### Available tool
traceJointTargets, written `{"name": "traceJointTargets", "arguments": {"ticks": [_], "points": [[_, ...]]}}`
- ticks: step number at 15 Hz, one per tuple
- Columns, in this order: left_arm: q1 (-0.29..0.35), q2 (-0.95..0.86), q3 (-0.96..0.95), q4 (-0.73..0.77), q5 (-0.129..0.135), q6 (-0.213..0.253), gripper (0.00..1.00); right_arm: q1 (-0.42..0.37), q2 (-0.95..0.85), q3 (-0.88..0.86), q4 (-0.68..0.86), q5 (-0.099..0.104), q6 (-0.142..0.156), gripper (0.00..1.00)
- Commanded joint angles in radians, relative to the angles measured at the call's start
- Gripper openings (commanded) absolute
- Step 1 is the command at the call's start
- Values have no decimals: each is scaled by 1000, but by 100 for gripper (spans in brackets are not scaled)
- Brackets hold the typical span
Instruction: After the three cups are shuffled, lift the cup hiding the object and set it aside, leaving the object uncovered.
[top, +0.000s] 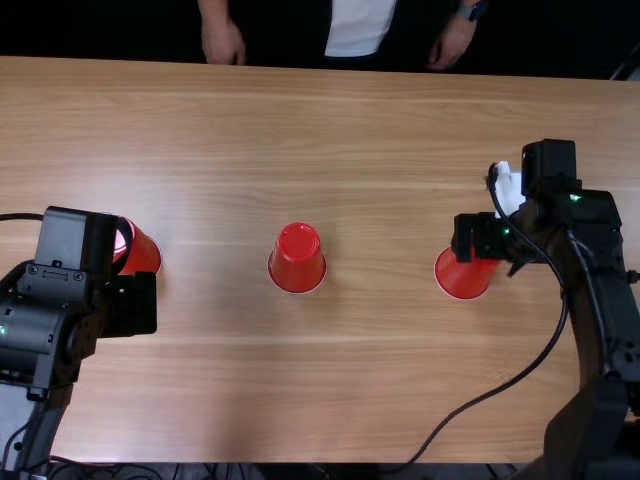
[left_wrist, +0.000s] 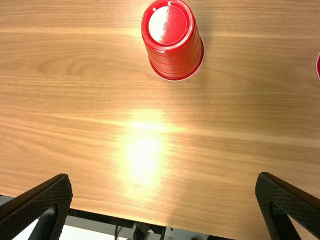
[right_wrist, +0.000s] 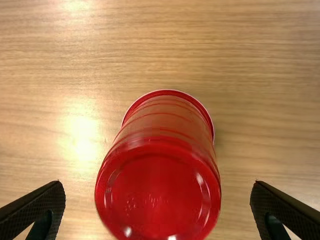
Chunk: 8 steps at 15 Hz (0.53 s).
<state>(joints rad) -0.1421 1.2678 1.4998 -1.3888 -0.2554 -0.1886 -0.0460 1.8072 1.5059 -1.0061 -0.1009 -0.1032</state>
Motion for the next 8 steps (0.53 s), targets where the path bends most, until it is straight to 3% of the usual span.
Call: {"name": "traceJointTargets", "arguments": {"ticks": [1,3,5,7,8], "points": [[12,4,25,-1,1,-16,100,14,34,28,0,-4,6,100],[12,4,23,-1,1,-16,100,20,58,20,0,-2,6,100],[12,4,25,-1,1,-16,100,37,72,19,-2,-2,6,84],[13,4,23,-1,1,-16,100,54,75,17,0,-2,6,57],[16,4,25,-1,0,-16,100,57,78,16,-2,-2,9,53]]}}
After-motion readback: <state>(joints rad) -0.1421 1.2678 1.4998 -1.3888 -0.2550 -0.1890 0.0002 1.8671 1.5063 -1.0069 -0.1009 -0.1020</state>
